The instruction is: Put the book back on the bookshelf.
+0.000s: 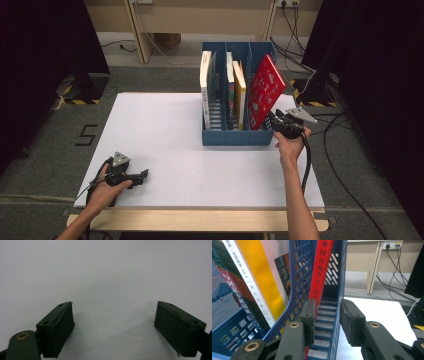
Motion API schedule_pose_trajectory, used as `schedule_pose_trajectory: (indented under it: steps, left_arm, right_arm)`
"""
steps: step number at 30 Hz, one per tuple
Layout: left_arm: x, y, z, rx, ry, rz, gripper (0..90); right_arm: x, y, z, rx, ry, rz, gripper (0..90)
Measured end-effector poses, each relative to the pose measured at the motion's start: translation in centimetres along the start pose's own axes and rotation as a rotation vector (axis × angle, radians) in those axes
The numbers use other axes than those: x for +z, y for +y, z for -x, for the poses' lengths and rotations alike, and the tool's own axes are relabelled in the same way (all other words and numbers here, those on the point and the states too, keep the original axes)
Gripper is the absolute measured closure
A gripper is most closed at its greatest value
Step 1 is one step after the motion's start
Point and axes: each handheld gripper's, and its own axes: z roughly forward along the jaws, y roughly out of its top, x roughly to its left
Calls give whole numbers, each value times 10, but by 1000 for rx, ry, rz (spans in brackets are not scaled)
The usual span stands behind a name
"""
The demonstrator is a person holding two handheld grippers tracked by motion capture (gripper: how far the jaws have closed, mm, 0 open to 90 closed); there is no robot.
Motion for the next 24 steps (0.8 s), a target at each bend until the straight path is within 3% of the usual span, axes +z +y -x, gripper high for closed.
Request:
schedule_pose_trajectory:
  steps: [11,24]
  left_arm:
    - [0,0,0,1,0,-1,149]
    - [0,0,0,0,-4,-3,146]
  right_arm:
    - [-28,2,-7,61,32,23,554]
    - [-54,-3,-21,34,74,0,423]
